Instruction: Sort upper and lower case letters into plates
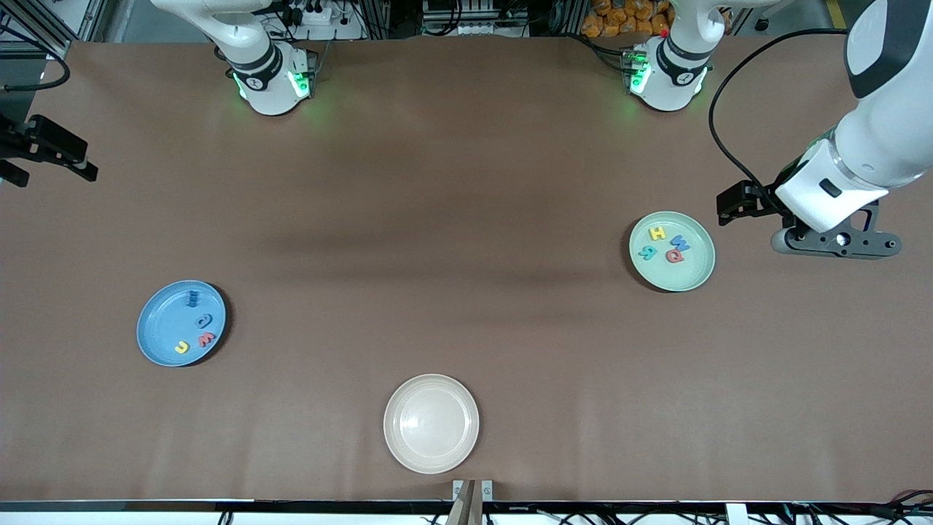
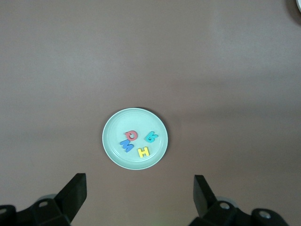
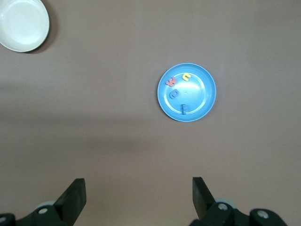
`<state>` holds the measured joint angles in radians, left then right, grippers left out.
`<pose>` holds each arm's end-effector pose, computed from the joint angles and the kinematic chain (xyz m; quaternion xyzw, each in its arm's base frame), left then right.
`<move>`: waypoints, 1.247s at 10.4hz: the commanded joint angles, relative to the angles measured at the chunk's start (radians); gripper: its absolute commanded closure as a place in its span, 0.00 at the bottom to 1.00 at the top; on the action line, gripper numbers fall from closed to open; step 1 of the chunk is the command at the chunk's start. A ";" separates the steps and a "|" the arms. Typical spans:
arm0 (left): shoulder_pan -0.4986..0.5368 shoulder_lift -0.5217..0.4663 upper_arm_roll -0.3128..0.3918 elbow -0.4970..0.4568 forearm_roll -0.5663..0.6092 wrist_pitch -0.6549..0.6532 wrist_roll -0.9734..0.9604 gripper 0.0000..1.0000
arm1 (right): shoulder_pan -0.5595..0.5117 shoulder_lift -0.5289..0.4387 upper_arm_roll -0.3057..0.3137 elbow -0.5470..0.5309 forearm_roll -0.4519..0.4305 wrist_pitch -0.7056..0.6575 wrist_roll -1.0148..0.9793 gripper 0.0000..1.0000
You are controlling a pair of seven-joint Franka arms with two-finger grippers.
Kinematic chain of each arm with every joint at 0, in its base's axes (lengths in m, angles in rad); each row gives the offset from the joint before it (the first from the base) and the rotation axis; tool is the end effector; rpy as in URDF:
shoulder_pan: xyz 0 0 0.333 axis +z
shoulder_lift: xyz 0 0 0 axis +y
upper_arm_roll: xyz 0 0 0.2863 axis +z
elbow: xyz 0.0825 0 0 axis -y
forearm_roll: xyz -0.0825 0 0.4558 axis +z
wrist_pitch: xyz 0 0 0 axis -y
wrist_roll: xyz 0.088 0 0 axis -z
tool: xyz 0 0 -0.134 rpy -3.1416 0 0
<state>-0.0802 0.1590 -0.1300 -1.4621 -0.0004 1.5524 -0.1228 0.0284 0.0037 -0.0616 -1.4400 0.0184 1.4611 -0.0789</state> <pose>0.6509 -0.1338 0.5232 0.9984 -0.0432 -0.0349 0.0048 0.6153 -0.0177 0.6262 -0.9996 -0.0239 -0.0092 0.0085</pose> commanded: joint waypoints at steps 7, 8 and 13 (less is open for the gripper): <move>0.005 -0.093 0.007 -0.069 -0.020 -0.005 -0.023 0.00 | -0.012 -0.001 0.000 -0.003 -0.014 -0.007 -0.007 0.00; 0.026 -0.088 0.007 -0.066 -0.018 -0.005 -0.011 0.00 | -0.015 -0.001 0.000 -0.003 -0.014 -0.007 -0.010 0.00; 0.089 -0.107 0.013 -0.073 -0.013 -0.008 -0.020 0.00 | -0.022 -0.005 0.000 -0.007 -0.011 -0.025 -0.009 0.00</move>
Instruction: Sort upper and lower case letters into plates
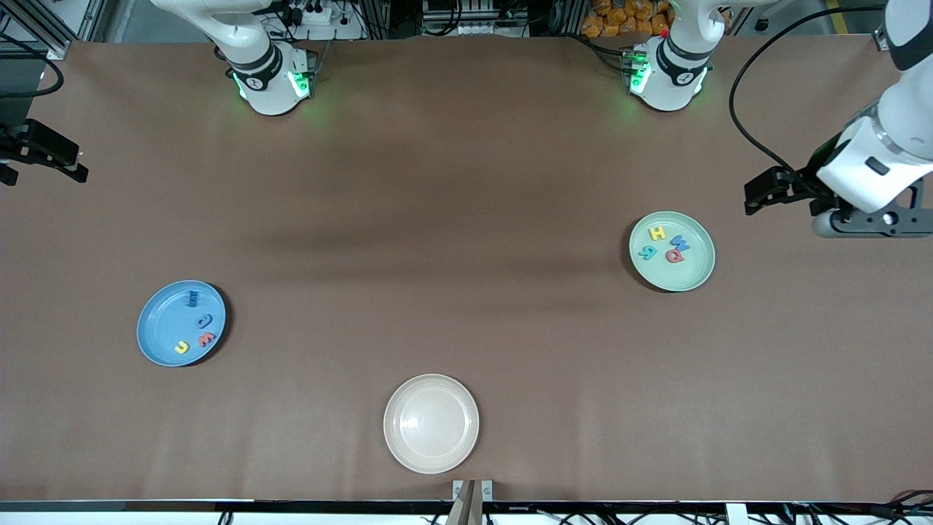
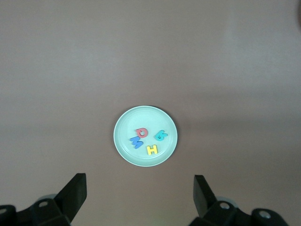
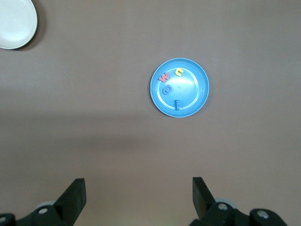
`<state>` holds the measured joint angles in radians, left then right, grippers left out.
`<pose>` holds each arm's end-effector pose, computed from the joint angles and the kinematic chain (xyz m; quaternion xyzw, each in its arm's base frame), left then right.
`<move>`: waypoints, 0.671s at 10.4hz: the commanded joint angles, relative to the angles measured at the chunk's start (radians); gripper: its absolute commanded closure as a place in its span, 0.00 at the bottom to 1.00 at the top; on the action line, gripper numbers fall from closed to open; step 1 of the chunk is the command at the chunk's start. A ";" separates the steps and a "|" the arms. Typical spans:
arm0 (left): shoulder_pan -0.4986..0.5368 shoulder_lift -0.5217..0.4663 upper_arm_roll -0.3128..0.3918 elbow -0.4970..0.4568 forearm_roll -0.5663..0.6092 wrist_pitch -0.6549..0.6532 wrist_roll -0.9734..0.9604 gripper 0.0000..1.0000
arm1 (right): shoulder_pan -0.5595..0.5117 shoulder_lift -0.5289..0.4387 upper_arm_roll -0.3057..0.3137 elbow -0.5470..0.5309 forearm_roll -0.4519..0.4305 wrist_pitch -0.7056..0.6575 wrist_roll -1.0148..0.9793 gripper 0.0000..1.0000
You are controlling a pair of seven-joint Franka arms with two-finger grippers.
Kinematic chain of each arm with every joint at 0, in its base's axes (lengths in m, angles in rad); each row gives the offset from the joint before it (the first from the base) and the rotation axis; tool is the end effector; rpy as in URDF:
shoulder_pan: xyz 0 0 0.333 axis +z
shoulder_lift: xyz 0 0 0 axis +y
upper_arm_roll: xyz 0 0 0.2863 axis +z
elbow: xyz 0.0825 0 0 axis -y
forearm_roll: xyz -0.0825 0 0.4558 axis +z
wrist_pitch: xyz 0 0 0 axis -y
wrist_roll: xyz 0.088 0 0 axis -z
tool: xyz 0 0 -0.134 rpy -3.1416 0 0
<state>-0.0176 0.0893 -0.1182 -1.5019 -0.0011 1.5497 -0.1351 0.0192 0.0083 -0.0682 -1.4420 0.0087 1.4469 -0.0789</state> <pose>0.6417 -0.0853 0.5468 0.9998 -0.0002 -0.0210 0.0030 0.6143 -0.0287 0.6210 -0.9999 -0.0155 0.0014 0.0041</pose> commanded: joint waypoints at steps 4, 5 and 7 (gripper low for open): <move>0.021 -0.051 0.002 -0.035 -0.013 -0.013 -0.014 0.00 | -0.012 -0.011 0.008 -0.005 0.000 -0.016 0.001 0.00; 0.009 -0.069 0.002 -0.047 -0.011 -0.013 -0.014 0.00 | -0.012 -0.011 0.008 -0.005 0.000 -0.016 0.001 0.00; 0.001 -0.079 0.000 -0.063 -0.011 -0.013 -0.014 0.00 | -0.012 -0.011 0.010 -0.005 0.002 -0.016 0.001 0.00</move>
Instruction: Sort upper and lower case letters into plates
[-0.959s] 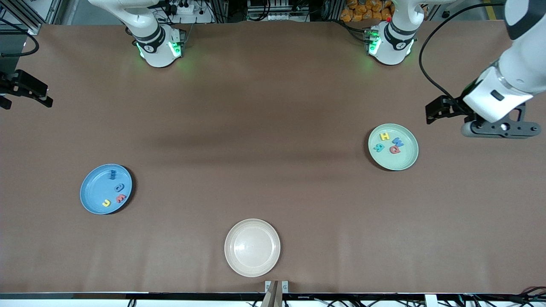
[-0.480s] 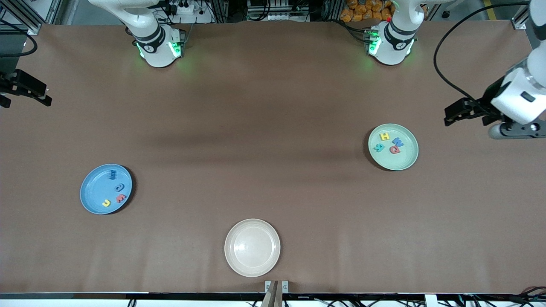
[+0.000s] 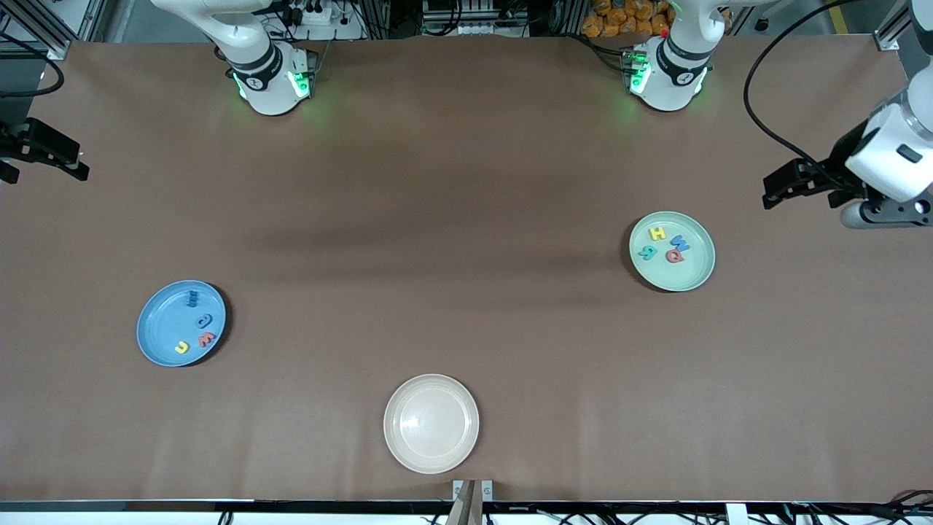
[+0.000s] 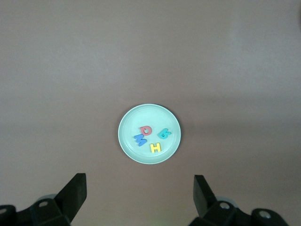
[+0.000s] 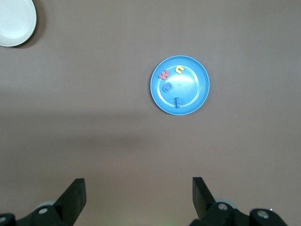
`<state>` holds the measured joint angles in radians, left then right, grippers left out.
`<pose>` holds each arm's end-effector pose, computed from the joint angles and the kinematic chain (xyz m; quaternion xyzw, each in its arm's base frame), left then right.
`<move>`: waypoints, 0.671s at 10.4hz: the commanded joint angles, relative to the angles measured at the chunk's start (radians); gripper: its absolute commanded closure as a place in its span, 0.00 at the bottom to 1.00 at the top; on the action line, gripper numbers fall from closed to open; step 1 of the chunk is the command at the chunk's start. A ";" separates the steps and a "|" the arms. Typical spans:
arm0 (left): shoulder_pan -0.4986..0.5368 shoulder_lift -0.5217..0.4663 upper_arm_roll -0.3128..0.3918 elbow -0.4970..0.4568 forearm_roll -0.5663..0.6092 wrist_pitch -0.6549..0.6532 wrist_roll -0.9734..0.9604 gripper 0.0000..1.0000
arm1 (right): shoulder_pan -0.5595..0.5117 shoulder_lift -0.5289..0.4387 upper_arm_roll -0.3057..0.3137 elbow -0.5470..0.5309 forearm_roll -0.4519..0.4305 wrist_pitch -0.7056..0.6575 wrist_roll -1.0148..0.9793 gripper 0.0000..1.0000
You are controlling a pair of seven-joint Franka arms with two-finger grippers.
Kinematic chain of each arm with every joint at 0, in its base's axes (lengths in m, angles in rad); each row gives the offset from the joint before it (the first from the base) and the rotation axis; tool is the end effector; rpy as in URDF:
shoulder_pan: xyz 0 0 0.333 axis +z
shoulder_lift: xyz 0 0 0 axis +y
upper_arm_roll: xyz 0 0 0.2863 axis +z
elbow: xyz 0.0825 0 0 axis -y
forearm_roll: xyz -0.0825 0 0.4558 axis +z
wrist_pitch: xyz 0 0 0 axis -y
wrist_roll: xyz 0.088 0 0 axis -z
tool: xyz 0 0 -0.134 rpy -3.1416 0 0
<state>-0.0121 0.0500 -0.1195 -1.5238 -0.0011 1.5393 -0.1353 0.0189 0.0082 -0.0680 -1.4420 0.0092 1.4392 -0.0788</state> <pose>0.6307 -0.0822 0.5592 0.9998 0.0019 -0.0174 0.0012 0.6133 -0.0286 0.6204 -0.9999 -0.0154 0.0052 0.0046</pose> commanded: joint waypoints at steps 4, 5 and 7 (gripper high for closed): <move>-0.006 -0.024 -0.008 -0.024 -0.011 -0.004 -0.003 0.00 | -0.010 -0.016 0.011 -0.005 0.000 -0.014 -0.001 0.00; -0.006 -0.024 -0.009 -0.024 -0.011 -0.005 -0.003 0.00 | -0.010 -0.016 0.010 -0.005 0.000 -0.017 -0.001 0.00; -0.005 -0.024 -0.014 -0.024 -0.011 -0.013 -0.003 0.00 | -0.011 -0.017 0.010 -0.005 0.000 -0.017 -0.007 0.00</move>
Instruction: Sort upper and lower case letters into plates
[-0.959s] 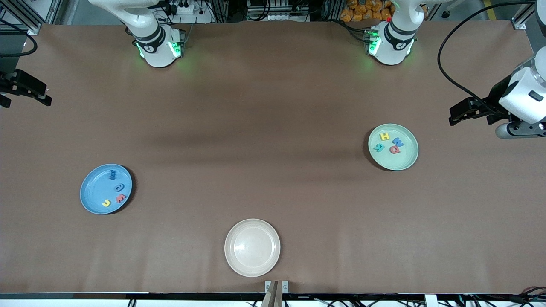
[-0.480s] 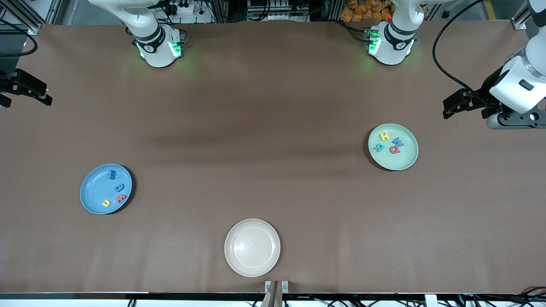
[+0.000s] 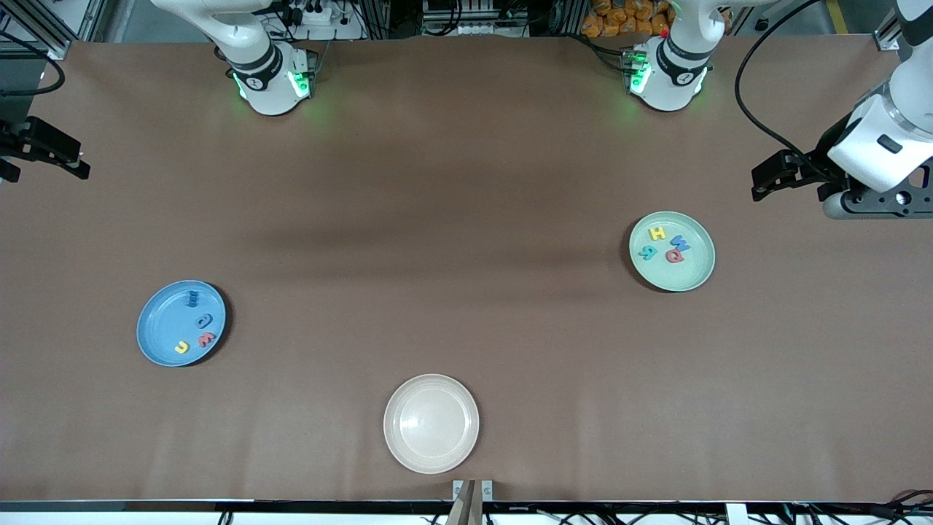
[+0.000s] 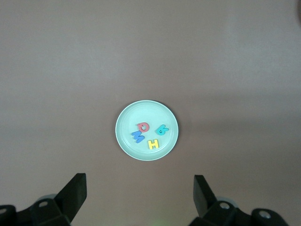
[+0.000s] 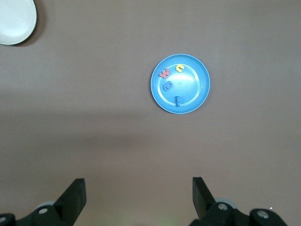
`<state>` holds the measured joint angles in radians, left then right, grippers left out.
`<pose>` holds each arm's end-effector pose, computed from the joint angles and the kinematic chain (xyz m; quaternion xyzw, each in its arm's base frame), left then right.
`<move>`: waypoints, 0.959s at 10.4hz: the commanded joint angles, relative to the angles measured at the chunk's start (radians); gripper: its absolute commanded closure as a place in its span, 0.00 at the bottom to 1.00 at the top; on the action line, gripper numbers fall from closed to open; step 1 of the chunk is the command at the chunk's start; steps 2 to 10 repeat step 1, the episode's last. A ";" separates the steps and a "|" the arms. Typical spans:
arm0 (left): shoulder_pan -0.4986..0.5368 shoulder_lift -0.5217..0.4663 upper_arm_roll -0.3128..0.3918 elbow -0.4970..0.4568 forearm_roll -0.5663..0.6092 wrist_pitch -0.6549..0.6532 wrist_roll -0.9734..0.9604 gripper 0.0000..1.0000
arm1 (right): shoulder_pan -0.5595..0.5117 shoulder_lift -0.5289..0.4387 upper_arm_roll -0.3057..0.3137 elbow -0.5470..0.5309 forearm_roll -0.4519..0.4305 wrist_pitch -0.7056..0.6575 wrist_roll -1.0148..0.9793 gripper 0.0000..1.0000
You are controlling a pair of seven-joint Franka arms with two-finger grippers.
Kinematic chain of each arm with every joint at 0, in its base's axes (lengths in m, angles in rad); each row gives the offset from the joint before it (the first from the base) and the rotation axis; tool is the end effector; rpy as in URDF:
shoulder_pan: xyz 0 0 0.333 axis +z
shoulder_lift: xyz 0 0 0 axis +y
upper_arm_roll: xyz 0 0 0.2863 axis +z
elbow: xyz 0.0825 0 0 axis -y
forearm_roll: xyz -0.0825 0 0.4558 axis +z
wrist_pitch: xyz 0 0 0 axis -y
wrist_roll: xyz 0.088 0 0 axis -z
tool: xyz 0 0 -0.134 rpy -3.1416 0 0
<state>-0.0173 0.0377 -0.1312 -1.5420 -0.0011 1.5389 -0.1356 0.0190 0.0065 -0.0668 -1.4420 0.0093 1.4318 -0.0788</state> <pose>0.6253 -0.0925 0.5572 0.9998 -0.0065 -0.0205 0.0001 0.6118 -0.0278 0.6208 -0.9998 -0.0161 0.0080 0.0049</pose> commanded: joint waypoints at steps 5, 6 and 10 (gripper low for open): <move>0.000 -0.012 -0.002 -0.006 -0.011 -0.013 -0.002 0.00 | -0.011 -0.017 0.007 -0.005 0.000 -0.011 -0.010 0.00; 0.000 -0.012 -0.002 -0.006 -0.011 -0.013 -0.002 0.00 | -0.011 -0.017 0.007 -0.005 0.000 -0.011 -0.010 0.00; 0.000 -0.012 -0.002 -0.006 -0.011 -0.013 -0.002 0.00 | -0.011 -0.017 0.007 -0.005 0.000 -0.011 -0.010 0.00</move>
